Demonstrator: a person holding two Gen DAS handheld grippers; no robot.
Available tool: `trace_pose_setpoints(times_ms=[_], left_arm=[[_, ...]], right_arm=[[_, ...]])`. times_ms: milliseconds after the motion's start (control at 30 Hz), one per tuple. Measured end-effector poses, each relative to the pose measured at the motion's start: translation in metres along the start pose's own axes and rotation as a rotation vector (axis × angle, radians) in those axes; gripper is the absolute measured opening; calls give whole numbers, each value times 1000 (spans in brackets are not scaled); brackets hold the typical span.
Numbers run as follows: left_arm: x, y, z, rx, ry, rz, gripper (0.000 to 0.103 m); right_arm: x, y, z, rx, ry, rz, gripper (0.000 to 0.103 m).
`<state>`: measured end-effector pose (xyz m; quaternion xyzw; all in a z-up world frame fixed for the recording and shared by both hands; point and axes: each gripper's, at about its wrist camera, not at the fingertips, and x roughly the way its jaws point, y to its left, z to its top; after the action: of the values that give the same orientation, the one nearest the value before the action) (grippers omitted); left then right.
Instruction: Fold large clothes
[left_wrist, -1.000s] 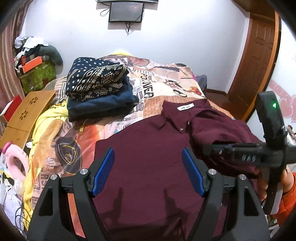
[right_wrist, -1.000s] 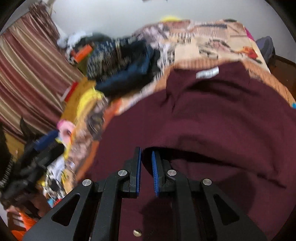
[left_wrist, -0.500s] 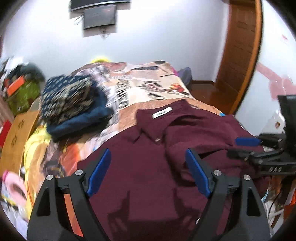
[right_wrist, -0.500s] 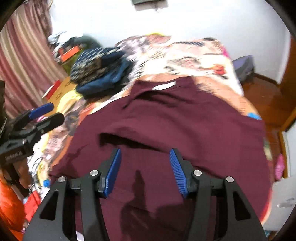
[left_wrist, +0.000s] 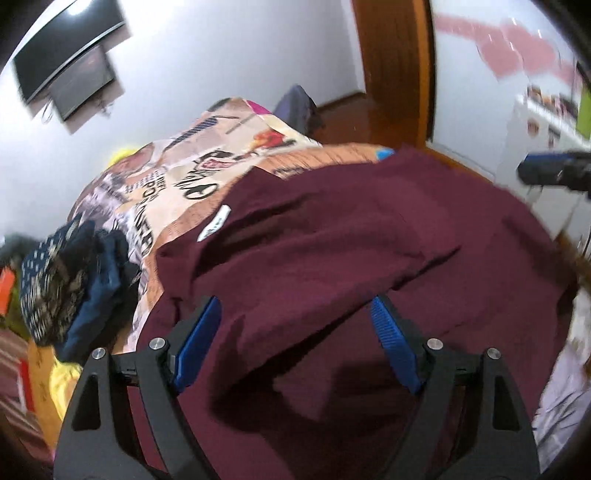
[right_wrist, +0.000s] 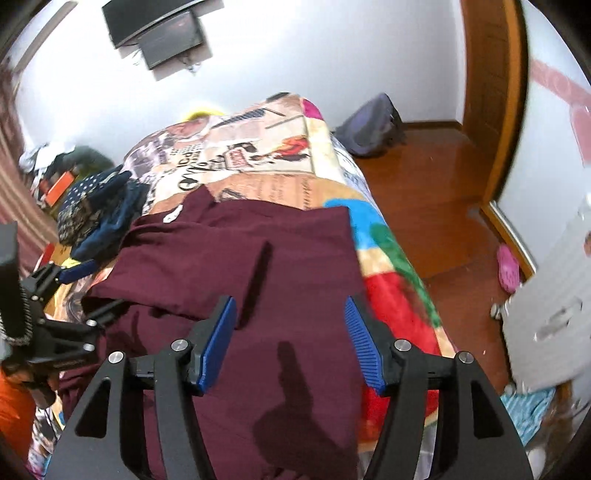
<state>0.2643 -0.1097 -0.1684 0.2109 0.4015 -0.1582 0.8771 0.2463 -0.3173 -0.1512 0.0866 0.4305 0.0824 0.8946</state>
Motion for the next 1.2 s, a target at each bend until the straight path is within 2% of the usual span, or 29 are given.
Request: trace_pose_setpoints(times_ms=[167, 267, 367, 467, 500, 533, 567, 600, 633, 733, 900, 1067, 1200], left_arm=[[25, -26, 8, 111, 22, 12, 83], [31, -30, 16, 120, 6, -4, 83], [38, -29, 25, 100, 10, -27, 82], [46, -29, 32, 78, 25, -94, 53], [47, -29, 35, 73, 30, -110, 38], [49, -30, 37, 70, 35, -113, 28], [51, -28, 38, 59, 33, -104, 23], [51, -25, 40, 43, 31, -106, 15], [50, -18, 41, 7, 30, -116, 12], [36, 5, 44, -120, -5, -156, 9], [-9, 49, 42, -284, -118, -157, 7], [-54, 101, 24, -423, -208, -106, 5], [-79, 144, -6, -527, -240, -17, 4]], right_arm=[[15, -5, -9, 13, 47, 8, 57], [21, -10, -17, 4, 71, 2, 57], [21, -11, -18, -3, 56, -2, 57], [21, -13, -16, 11, 52, 8, 58], [21, -14, -15, 16, 52, 10, 58], [21, -14, -14, 21, 52, 11, 58], [21, -14, -14, 22, 52, 12, 59], [21, -15, -13, 23, 52, 12, 58], [21, -15, -13, 25, 52, 13, 59], [20, -14, -14, 24, 51, 11, 59], [22, -11, -11, 16, 55, 4, 59], [23, -2, -4, 13, 47, 33, 59], [27, 7, 1, 5, 38, 49, 58]])
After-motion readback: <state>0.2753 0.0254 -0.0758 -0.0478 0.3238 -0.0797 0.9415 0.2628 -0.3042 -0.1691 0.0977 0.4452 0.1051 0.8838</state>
